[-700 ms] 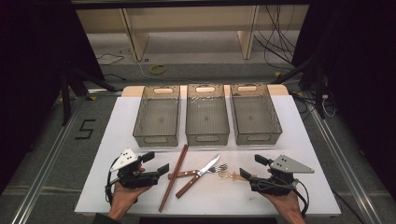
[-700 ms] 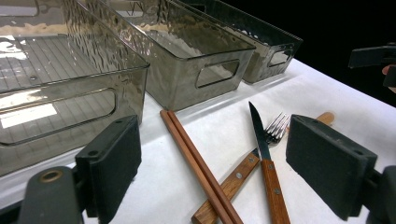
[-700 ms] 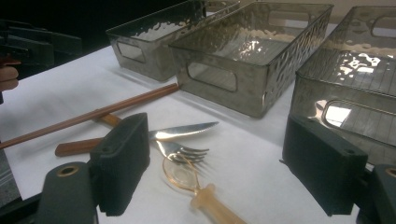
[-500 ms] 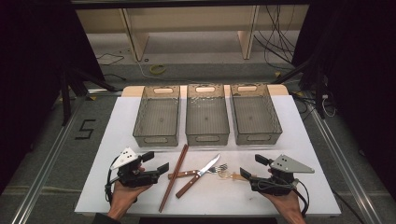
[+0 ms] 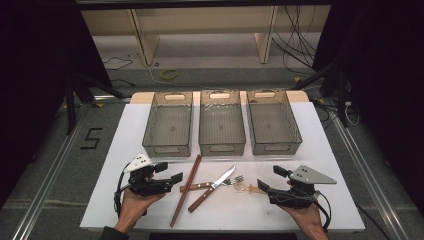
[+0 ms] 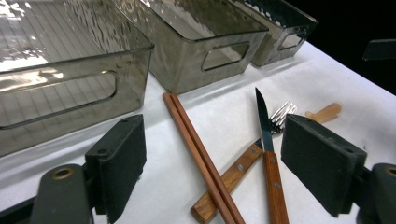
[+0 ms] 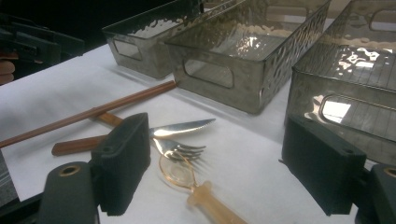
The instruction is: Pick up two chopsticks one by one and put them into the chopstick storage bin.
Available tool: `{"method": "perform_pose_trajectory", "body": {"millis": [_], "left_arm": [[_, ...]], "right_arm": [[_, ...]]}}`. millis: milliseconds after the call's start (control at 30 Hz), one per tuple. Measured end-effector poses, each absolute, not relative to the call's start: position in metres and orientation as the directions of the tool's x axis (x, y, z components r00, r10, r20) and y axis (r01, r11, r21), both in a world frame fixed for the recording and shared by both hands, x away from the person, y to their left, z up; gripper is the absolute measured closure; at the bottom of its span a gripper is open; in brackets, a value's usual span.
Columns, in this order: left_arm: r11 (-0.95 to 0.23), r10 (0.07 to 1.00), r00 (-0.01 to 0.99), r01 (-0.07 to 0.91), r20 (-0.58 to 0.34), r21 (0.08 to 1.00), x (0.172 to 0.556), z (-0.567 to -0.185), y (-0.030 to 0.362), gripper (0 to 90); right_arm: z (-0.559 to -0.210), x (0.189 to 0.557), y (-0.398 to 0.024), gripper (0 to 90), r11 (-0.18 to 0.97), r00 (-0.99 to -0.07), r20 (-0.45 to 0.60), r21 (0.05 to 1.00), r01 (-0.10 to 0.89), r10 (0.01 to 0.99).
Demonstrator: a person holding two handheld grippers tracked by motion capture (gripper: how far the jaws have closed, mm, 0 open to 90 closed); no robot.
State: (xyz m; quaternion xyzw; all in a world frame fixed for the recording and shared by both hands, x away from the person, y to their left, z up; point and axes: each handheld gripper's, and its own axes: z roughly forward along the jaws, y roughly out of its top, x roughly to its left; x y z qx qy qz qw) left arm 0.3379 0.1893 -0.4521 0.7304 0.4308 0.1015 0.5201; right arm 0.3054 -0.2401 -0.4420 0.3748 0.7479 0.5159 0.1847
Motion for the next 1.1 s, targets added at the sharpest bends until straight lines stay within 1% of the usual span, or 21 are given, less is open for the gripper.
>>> {"method": "perform_pose_trajectory", "body": {"millis": [100,200,300,400,533,567,700,733,933,1000,1033,1100], "left_arm": [[-0.126,0.743,0.601,0.559,-0.295,0.820,0.342,-0.451,0.186,23.1],[-0.122,0.755,0.572,0.603,-0.321,0.788,0.347,-0.452,0.185,23.6],[-0.131,0.753,0.564,0.633,-0.339,0.763,0.353,-0.451,0.183,23.9],[-0.149,0.759,0.556,0.655,-0.338,0.741,0.357,-0.451,0.181,25.8],[-0.153,0.767,0.530,0.699,-0.362,0.699,0.364,-0.451,0.179,28.5],[-0.157,0.770,0.527,0.703,-0.360,0.694,0.366,-0.451,0.178,31.7],[-0.177,0.775,0.504,0.752,-0.381,0.635,0.376,-0.453,0.172,33.8],[-0.184,0.775,0.502,0.761,-0.384,0.623,0.378,-0.454,0.170,36.5],[-0.231,0.794,0.492,0.787,-0.357,0.571,0.386,-0.460,0.163,41.2],[-0.238,0.792,0.489,0.799,-0.366,0.553,0.388,-0.463,0.162,42.9],[-0.241,0.791,0.490,0.799,-0.365,0.551,0.388,-0.464,0.161,45.1],[-0.256,0.795,0.495,0.799,-0.352,0.543,0.388,-0.466,0.158,46.6]], "right_arm": [[-0.442,0.305,-0.241,24.5,0.183,-0.650,0.116,0.910,0.373,0.751],[-0.442,0.305,-0.242,24.5,0.177,-0.650,0.125,0.909,0.378,0.749],[-0.442,0.305,-0.241,24.5,0.181,-0.651,0.120,0.909,0.375,0.749],[-0.441,0.304,-0.239,24.6,0.186,-0.656,0.116,0.909,0.372,0.746],[-0.442,0.304,-0.237,24.6,0.197,-0.662,0.112,0.907,0.373,0.741],[-0.442,0.304,-0.237,24.6,0.195,-0.663,0.115,0.906,0.375,0.739],[-0.442,0.305,-0.237,24.7,0.197,-0.665,0.117,0.905,0.377,0.737],[-0.442,0.305,-0.237,24.6,0.199,-0.668,0.118,0.904,0.378,0.735],[-0.442,0.305,-0.236,24.7,0.202,-0.670,0.118,0.902,0.380,0.733],[-0.442,0.305,-0.236,24.7,0.203,-0.671,0.118,0.902,0.380,0.732],[-0.443,0.305,-0.235,24.7,0.207,-0.673,0.116,0.901,0.381,0.731],[-0.443,0.305,-0.234,24.8,0.208,-0.674,0.116,0.901,0.381,0.730]]}}
